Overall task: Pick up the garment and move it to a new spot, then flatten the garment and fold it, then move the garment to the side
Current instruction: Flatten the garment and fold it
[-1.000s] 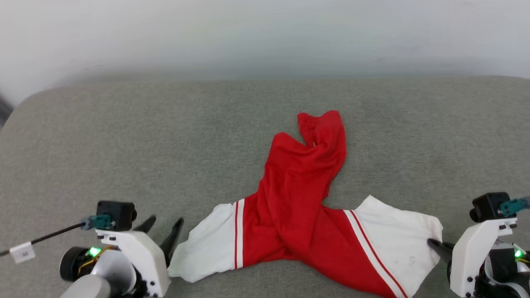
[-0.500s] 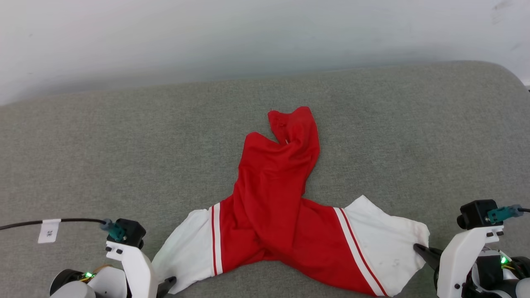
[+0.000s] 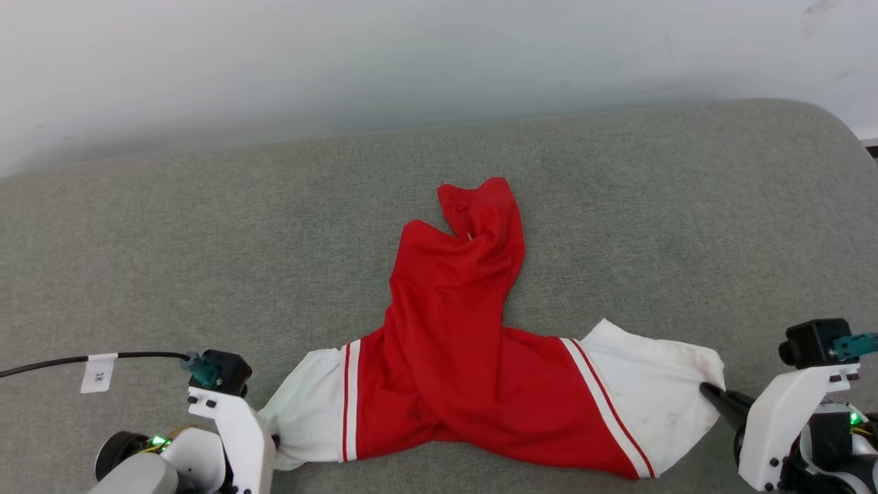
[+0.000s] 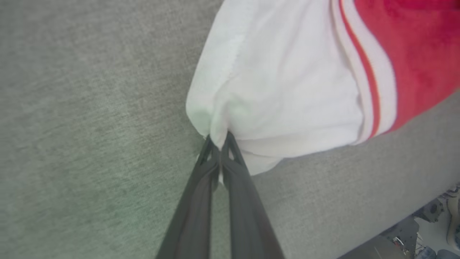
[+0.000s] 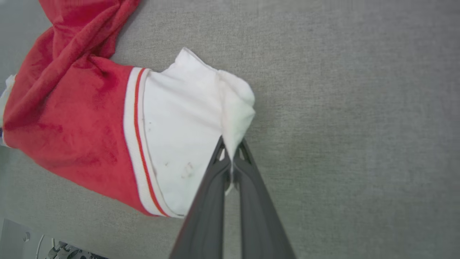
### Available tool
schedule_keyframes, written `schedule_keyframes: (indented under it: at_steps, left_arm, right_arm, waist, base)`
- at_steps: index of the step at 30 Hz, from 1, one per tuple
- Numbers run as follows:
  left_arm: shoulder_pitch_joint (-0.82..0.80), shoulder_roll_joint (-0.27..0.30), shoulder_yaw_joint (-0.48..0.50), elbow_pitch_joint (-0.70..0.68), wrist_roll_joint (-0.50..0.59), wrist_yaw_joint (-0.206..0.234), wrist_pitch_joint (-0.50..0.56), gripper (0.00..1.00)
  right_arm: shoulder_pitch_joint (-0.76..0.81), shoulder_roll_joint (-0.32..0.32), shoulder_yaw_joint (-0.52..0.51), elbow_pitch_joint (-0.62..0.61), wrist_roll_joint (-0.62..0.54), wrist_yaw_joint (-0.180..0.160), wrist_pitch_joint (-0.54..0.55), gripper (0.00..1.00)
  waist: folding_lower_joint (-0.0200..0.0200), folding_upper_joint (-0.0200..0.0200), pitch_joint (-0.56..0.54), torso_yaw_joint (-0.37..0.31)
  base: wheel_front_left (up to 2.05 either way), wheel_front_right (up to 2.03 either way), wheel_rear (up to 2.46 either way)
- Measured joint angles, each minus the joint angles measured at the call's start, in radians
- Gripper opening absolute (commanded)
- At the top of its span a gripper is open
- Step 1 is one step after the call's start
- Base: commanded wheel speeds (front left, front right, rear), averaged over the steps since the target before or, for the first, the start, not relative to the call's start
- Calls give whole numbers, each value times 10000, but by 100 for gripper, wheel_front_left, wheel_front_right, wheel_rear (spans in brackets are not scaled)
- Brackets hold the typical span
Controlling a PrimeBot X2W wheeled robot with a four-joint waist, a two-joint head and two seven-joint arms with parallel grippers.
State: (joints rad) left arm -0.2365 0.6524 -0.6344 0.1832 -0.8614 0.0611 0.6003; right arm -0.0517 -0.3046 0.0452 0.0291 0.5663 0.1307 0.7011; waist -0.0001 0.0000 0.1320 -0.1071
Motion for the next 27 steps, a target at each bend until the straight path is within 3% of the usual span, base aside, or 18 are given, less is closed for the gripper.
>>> schedule_keyframes:
  at_steps: [13,22,27]
  left_arm:
    - [-1791,-102,583,-1264,1377,694,-1430,0]
    - [-4064,-1463,1241,-92,1402,729,-2686,0]
    - [-5809,-2109,1534,989,1551,535,-3503,0]
  right_arm:
    - [-806,-458,-665,-276,-639,0,-514,0]
    - [-3061,-614,-759,-79,-1116,2,-1060,0]
    - [-4777,-704,-629,435,-1266,2,-1423,0]
  waist:
    - [2,0,-788,536]
    - [2,0,-877,672]
    - [2,0,-543,677]
  base:
    - [0,0,0]
    - [0,0,0]
    - [0,0,0]
